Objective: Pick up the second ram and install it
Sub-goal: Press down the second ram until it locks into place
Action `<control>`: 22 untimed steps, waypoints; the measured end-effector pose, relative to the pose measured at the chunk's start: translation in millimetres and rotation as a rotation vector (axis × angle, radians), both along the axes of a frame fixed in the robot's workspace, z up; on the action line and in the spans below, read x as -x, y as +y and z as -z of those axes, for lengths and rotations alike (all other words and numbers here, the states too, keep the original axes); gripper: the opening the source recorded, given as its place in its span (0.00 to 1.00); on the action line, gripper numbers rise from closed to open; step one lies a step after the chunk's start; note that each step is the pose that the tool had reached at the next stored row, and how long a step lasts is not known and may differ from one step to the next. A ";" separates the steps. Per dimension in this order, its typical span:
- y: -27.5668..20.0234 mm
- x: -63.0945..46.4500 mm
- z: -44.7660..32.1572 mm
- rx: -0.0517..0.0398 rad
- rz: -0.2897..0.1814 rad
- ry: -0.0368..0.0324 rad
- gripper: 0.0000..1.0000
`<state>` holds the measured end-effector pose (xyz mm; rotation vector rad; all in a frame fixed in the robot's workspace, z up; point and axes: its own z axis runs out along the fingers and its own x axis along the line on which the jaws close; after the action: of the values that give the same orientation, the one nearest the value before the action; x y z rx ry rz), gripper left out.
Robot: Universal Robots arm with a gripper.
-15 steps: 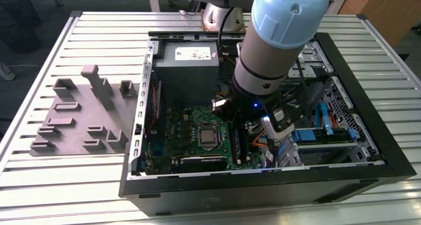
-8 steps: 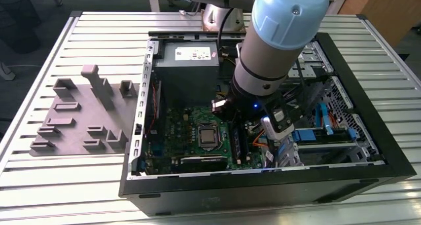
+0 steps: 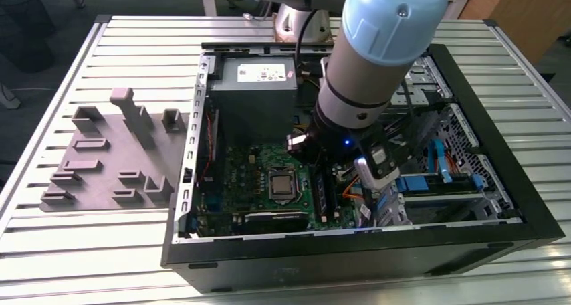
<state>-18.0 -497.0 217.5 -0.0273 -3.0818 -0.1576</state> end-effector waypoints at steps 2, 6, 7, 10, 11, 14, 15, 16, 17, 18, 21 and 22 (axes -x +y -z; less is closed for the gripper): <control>0.0 0.0 -1.1 0.0001 0.000 0.0003 0.14; 0.1 0.0 -2.8 -0.0002 0.000 0.0011 0.14; 0.1 0.0 -3.0 -0.0003 0.000 0.0016 0.14; 0.0 0.0 -3.2 -0.0003 0.000 0.0030 0.14; 0.0 0.0 -3.3 0.0000 0.000 0.0033 0.14; 0.0 0.0 -3.3 0.0029 0.001 0.0040 0.14; 0.0 -0.1 -3.3 0.0045 0.001 0.0040 0.14; 0.0 -0.1 -3.4 0.0056 0.001 0.0041 0.14; 0.0 -0.1 -3.3 0.0062 0.002 0.0040 0.14; 0.0 0.0 -3.2 0.0064 0.002 0.0041 0.14; 0.3 0.0 -2.7 0.0098 0.008 0.0040 0.14; 0.5 0.0 -2.7 0.0131 0.012 0.0040 0.14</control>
<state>-18.0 -496.4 220.2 -0.0464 -3.0793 -0.1377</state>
